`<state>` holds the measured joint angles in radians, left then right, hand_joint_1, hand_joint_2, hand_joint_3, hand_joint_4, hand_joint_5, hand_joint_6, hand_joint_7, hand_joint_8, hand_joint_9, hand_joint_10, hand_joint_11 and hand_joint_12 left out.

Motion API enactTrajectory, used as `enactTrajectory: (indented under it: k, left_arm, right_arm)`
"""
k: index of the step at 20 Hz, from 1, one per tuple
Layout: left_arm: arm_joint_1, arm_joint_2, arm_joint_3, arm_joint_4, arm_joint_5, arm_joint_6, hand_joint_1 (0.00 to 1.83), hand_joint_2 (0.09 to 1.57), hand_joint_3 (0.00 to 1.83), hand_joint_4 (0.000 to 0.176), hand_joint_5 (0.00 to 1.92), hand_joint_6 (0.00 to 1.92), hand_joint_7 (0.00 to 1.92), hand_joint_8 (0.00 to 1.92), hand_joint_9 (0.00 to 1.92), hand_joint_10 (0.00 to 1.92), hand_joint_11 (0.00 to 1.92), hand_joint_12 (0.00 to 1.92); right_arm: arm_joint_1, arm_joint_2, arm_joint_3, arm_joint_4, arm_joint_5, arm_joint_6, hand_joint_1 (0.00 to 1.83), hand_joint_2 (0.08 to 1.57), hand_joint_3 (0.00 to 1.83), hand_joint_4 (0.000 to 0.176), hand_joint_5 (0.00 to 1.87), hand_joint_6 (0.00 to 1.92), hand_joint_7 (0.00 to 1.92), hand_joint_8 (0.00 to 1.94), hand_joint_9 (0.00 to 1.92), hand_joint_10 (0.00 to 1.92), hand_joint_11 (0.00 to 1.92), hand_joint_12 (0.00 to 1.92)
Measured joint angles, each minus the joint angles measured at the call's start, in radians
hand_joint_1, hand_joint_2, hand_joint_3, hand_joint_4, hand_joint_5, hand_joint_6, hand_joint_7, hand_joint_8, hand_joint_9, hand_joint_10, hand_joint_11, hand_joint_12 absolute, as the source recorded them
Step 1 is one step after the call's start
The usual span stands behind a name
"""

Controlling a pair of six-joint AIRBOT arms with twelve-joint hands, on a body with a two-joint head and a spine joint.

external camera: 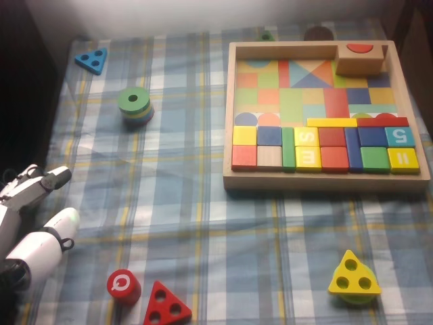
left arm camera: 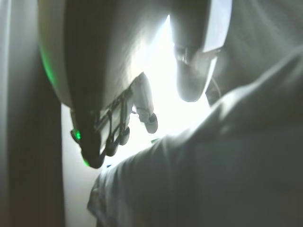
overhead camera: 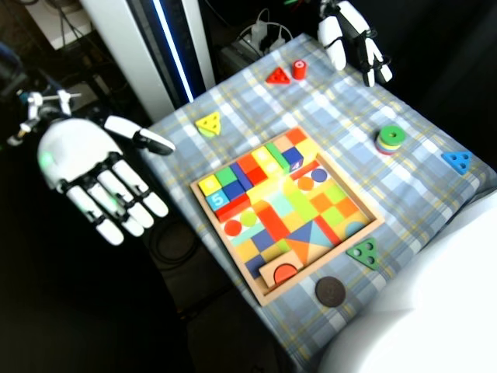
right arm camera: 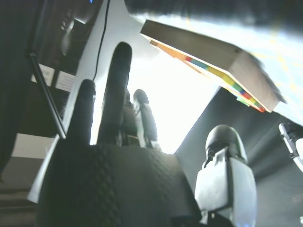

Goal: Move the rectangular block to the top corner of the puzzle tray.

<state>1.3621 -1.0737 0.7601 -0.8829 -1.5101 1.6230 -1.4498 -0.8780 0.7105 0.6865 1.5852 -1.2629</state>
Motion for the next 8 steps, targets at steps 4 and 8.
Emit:
enactTrajectory:
  k: [4,8]
  left_arm:
    - [0.0,-0.001,0.0,0.006,-0.014,0.0,0.55,1.4,0.0,0.05,0.47,0.0,0.16,0.0,0.06,0.0,0.0,0.0]
    - [0.0,-0.003,0.011,0.034,-0.018,0.0,0.51,1.4,0.0,0.065,0.4,0.0,0.16,0.0,0.06,0.0,0.0,0.0]
  right_arm:
    - [0.0,-0.03,0.001,0.036,0.042,0.0,0.0,1.14,0.01,0.0,0.02,0.0,0.0,0.0,0.0,0.0,0.0,0.0]
    - [0.002,-0.071,0.002,0.061,0.044,0.0,0.0,1.11,0.0,0.0,0.08,0.02,0.04,0.01,0.0,0.0,0.0,0.0]
